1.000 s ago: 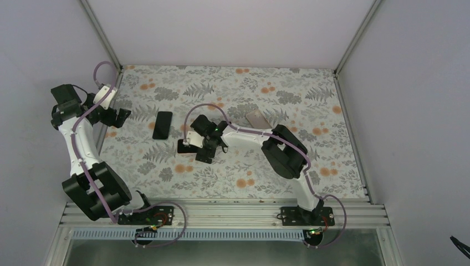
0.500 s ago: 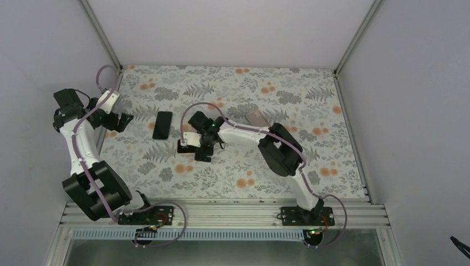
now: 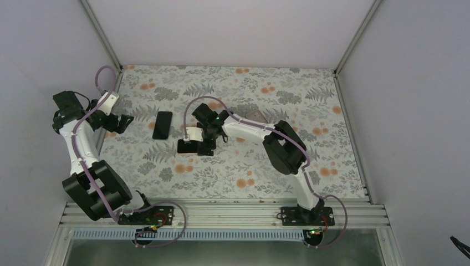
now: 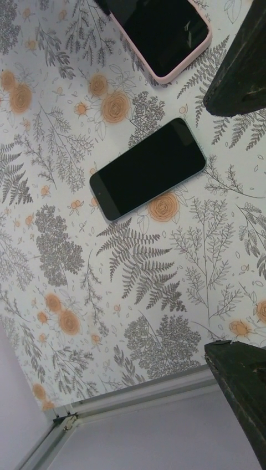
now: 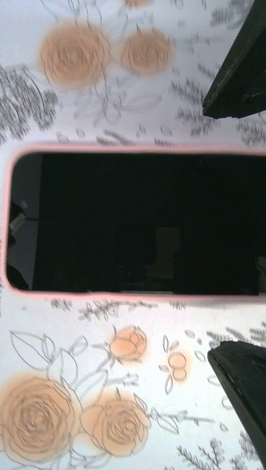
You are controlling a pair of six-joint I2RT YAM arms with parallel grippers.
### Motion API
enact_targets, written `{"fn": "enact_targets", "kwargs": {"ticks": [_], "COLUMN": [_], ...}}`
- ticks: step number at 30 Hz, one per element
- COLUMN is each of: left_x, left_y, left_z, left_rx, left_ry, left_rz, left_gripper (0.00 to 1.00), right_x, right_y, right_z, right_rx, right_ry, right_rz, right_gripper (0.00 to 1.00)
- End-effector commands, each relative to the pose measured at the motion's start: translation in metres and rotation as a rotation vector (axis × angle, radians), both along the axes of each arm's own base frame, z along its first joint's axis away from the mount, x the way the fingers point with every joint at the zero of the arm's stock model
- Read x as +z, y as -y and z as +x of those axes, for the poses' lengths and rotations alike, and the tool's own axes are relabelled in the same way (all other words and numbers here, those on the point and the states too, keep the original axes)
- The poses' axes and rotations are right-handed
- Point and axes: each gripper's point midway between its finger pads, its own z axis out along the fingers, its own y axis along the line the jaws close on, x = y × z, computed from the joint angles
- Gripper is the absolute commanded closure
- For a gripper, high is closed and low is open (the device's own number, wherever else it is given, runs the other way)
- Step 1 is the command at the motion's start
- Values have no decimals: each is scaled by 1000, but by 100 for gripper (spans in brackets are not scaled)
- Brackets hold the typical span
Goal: Take the phone out of the phone case
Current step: Pick up the phone at the center of the board.
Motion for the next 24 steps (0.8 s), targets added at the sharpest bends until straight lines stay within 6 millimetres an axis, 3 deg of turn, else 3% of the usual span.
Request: {"fn": "enact_targets", "kwargs": {"ticks": [1, 6, 17, 24], "left_x": [2, -1, -10, -11], "left_y": [5, 3, 1, -1], "left_z": [0, -1, -4, -1], "left_rx": [-35, -33, -39, -28], "left_ry": [27, 21, 2, 6], "left_rz": [-24, -24, -40, -46], "left_gripper": [0, 0, 0, 0], "right_x": [5, -6, -16, -37], "right_y": [-7, -10, -7, 5], "right_z": [16, 17, -19, -3], "right_rx": [19, 34, 70, -32], "right_ry": [-5, -48, -313, -213], "right_rz": [32, 21, -46, -102], "right_gripper": [0, 0, 0, 0]}}
